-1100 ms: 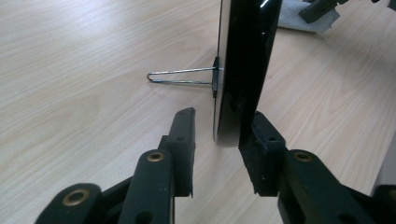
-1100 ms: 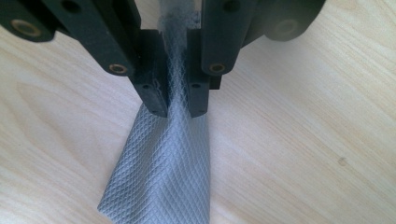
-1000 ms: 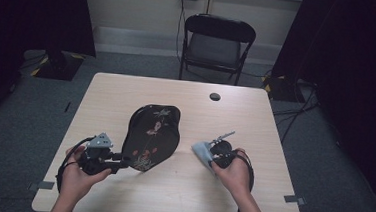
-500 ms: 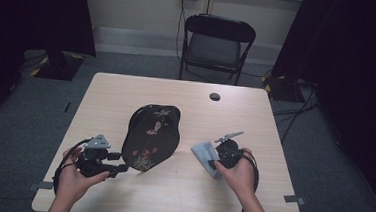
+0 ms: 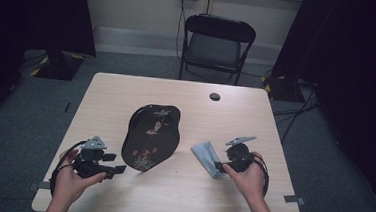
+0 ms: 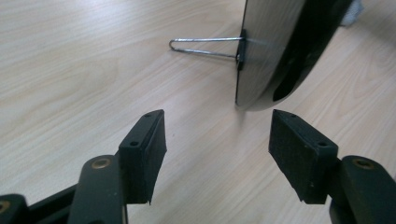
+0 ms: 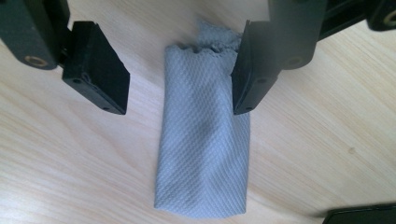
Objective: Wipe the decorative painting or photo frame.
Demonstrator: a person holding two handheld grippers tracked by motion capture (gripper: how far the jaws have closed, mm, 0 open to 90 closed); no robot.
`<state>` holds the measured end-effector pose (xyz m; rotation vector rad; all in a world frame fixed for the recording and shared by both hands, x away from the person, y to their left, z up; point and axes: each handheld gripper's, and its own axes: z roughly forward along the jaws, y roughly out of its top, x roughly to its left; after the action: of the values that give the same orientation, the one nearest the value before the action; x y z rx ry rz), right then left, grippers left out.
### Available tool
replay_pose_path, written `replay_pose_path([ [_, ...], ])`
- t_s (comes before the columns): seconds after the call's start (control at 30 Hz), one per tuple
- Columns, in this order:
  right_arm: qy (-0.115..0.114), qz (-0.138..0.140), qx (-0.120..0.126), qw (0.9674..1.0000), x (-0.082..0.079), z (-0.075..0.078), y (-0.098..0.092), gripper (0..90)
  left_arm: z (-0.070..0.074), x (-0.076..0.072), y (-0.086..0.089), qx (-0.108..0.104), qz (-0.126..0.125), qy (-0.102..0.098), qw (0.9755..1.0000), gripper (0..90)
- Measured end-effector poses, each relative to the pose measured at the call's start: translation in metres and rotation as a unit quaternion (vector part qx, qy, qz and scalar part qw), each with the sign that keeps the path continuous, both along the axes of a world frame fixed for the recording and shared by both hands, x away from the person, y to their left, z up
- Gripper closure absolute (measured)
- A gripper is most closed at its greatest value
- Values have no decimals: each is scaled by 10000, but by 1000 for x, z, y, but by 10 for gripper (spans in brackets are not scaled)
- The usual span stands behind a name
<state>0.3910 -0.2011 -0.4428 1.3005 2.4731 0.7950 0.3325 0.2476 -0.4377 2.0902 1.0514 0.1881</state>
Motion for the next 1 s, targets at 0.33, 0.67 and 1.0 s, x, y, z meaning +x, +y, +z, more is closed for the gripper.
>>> replay_pose_path([
  [0.33,-21,-110,59,9999,-3,-2,-19,330,-14,3,5,162,69,180,9997,356],
  [0.67,-60,-214,17,9998,-8,-11,-39,301,-27,6,7,316,192,296,9989,330],
  [1.0,-101,-341,6,9994,-14,-20,-57,279,-34,8,7,480,225,347,9980,311],
])
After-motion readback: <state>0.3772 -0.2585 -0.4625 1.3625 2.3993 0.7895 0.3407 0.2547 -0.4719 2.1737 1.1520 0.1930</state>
